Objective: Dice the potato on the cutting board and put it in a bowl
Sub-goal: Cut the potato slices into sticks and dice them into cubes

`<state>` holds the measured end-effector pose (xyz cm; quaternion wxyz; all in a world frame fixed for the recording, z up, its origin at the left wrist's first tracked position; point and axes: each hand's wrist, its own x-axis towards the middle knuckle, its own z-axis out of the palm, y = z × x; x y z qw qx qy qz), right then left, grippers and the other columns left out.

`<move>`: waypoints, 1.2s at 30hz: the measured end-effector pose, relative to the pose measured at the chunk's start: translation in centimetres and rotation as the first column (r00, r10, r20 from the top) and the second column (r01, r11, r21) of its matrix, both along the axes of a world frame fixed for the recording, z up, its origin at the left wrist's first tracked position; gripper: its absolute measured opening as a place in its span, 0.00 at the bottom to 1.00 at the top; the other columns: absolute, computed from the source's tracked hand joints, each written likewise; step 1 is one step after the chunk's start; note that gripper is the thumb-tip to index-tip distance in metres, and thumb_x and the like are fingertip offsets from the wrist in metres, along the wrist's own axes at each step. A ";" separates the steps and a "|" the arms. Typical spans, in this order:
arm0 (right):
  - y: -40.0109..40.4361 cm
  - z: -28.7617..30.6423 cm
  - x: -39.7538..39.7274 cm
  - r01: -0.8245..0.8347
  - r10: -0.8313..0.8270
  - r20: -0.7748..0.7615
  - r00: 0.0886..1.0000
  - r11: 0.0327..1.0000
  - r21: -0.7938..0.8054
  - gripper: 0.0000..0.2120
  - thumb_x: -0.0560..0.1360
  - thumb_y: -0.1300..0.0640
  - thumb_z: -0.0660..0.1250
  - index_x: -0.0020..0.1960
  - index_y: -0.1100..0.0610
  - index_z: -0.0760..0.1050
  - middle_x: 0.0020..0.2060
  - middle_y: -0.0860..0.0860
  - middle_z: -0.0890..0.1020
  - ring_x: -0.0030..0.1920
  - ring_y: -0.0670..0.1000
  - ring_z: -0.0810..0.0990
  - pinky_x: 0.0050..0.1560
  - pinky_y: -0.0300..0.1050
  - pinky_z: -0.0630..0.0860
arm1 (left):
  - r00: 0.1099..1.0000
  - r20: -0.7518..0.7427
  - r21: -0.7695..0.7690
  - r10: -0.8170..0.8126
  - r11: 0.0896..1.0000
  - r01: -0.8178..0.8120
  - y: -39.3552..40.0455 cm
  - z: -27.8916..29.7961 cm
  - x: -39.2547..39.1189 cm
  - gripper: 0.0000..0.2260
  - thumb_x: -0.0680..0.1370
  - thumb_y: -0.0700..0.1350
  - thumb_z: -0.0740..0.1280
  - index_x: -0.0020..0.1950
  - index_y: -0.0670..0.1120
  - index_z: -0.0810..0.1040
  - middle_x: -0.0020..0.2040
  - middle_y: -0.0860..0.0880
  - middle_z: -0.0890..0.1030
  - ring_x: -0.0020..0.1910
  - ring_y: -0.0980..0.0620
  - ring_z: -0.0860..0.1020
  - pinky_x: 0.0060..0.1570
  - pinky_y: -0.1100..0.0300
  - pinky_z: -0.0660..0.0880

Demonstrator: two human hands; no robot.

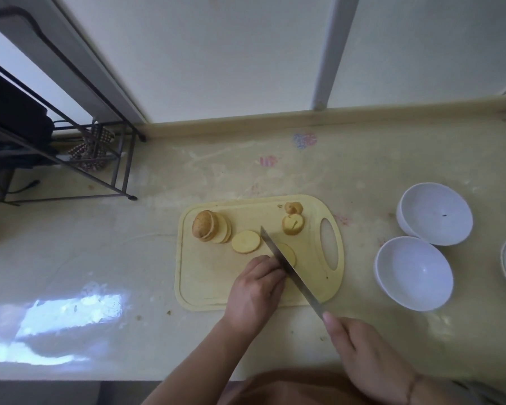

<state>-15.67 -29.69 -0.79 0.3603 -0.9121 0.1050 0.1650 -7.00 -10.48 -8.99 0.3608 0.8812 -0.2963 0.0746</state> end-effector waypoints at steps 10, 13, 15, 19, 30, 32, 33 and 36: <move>-0.4 1.8 0.8 0.161 -0.082 -0.216 0.973 0.912 0.377 0.29 0.77 0.36 0.51 0.31 0.58 0.63 0.21 0.49 0.65 0.25 0.47 0.64 0.31 0.40 0.63 | 0.989 0.017 0.141 -0.145 0.980 0.141 1.1 1.1 2.2 0.03 0.77 0.40 0.71 0.49 0.42 0.83 0.49 0.46 0.80 0.46 0.47 0.78 0.42 0.52 0.78; -1.4 2.6 1.0 0.263 -0.148 -0.278 0.949 0.859 0.439 0.29 0.75 0.37 0.53 0.33 0.63 0.62 0.25 0.55 0.62 0.26 0.51 0.60 0.25 0.39 0.58 | 0.967 0.029 0.320 -0.253 0.919 0.231 1.5 1.9 4.4 0.15 0.74 0.46 0.74 0.59 0.45 0.80 0.59 0.45 0.79 0.52 0.45 0.77 0.47 0.51 0.79; -2.0 2.9 1.2 0.333 -0.192 -0.329 0.925 0.825 0.456 0.28 0.76 0.38 0.54 0.35 0.64 0.61 0.29 0.57 0.61 0.28 0.52 0.58 0.25 0.38 0.56 | 0.930 0.013 0.448 -0.367 0.834 0.323 1.5 2.6 6.4 0.21 0.74 0.51 0.74 0.65 0.48 0.78 0.64 0.46 0.77 0.56 0.44 0.76 0.50 0.51 0.77; -2.9 2.6 0.9 0.372 -0.228 -0.344 0.911 0.814 0.446 0.29 0.74 0.35 0.54 0.34 0.62 0.62 0.26 0.55 0.61 0.25 0.50 0.58 0.23 0.36 0.57 | 0.847 -0.085 0.516 -0.525 0.704 0.488 0.8 3.2 8.6 0.20 0.75 0.50 0.73 0.65 0.47 0.78 0.61 0.45 0.77 0.50 0.44 0.78 0.45 0.52 0.79; -2.8 0.6 -0.1 0.204 -0.128 -0.245 0.961 0.926 0.317 0.37 0.63 0.19 0.50 0.30 0.54 0.64 0.22 0.48 0.66 0.25 0.46 0.65 0.32 0.43 0.64 | 0.985 -0.168 0.378 -0.035 0.921 0.097 0.5 2.0 2.7 0.18 0.74 0.53 0.69 0.59 0.44 0.79 0.51 0.46 0.78 0.38 0.45 0.80 0.32 0.57 0.78; -2.5 0.4 0.0 0.168 -0.100 -0.230 0.968 0.940 0.296 0.34 0.67 0.23 0.50 0.29 0.55 0.63 0.22 0.48 0.66 0.26 0.44 0.65 0.34 0.45 0.64 | 0.975 -0.204 0.364 0.088 0.931 -0.008 0.1 1.9 1.3 0.18 0.73 0.51 0.75 0.58 0.44 0.80 0.50 0.47 0.78 0.36 0.46 0.80 0.32 0.59 0.77; -2.4 0.4 0.1 0.148 -0.090 -0.217 0.972 0.951 0.272 0.32 0.69 0.25 0.50 0.29 0.55 0.63 0.21 0.48 0.67 0.26 0.44 0.66 0.34 0.45 0.65 | 0.965 -0.223 0.358 0.135 0.932 -0.047 -0.1 1.9 0.8 0.18 0.71 0.50 0.77 0.58 0.44 0.80 0.50 0.47 0.78 0.35 0.47 0.80 0.31 0.59 0.77; -1.7 0.2 0.2 0.103 -0.071 -0.170 0.983 0.976 0.190 0.30 0.72 0.30 0.49 0.29 0.55 0.63 0.23 0.47 0.73 0.28 0.46 0.70 0.36 0.43 0.68 | 0.925 -0.286 0.334 0.250 0.931 -0.148 -0.8 1.9 0.2 0.20 0.70 0.50 0.78 0.58 0.43 0.81 0.51 0.46 0.78 0.35 0.44 0.81 0.32 0.55 0.79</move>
